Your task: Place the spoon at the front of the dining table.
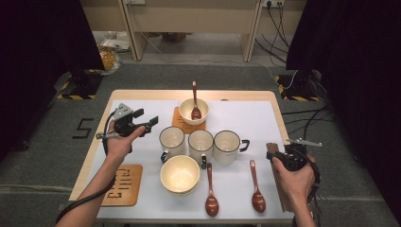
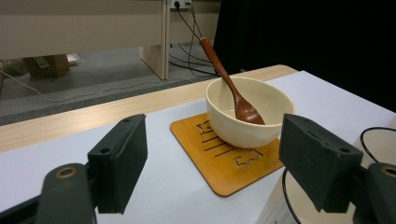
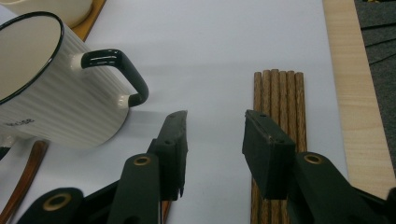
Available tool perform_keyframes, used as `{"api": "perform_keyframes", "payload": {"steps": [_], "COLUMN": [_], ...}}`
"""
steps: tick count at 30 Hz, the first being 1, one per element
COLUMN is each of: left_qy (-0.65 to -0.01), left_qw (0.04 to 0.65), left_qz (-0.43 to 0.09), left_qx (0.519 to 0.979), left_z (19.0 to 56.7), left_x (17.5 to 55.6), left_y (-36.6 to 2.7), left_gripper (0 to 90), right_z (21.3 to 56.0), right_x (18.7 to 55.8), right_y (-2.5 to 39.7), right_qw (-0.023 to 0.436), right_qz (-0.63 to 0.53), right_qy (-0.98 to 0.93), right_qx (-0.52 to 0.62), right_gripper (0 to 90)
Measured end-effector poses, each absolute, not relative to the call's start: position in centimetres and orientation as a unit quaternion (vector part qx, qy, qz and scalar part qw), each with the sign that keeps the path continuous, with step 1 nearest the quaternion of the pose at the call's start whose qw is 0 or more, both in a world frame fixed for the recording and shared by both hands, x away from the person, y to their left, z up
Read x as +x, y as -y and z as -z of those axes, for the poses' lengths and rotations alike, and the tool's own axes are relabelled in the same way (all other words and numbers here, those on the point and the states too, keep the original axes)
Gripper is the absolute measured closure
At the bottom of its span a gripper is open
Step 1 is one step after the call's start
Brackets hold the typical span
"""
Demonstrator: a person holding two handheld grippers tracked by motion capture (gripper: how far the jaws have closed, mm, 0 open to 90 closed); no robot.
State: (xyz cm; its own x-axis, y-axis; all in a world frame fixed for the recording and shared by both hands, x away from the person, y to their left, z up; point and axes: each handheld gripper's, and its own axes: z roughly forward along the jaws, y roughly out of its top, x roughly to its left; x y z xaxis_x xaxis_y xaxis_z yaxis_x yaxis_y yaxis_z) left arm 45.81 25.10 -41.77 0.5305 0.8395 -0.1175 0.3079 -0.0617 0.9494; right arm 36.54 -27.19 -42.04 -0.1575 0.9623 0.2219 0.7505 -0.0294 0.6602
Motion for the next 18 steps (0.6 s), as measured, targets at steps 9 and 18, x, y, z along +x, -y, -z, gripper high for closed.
{"api": "perform_keyframes", "payload": {"steps": [9, 18], "left_qy": [-0.416, -0.412], "left_qw": [0.540, 0.540], "left_qz": [-0.244, -0.243], "left_qx": [0.690, 0.692], "left_z": [41.7, 41.4], "left_x": [46.9, 47.7], "left_y": [-24.6, -23.8], "left_gripper": [23.3, 23.4], "right_z": [42.4, 42.8], "right_x": [35.6, 34.6], "right_y": [27.9, 28.5], "right_qw": [0.160, 0.160], "right_qz": [-0.346, -0.347], "right_qy": [-0.674, -0.667], "right_qx": [0.633, 0.639], "right_gripper": [59.2, 58.8]}}
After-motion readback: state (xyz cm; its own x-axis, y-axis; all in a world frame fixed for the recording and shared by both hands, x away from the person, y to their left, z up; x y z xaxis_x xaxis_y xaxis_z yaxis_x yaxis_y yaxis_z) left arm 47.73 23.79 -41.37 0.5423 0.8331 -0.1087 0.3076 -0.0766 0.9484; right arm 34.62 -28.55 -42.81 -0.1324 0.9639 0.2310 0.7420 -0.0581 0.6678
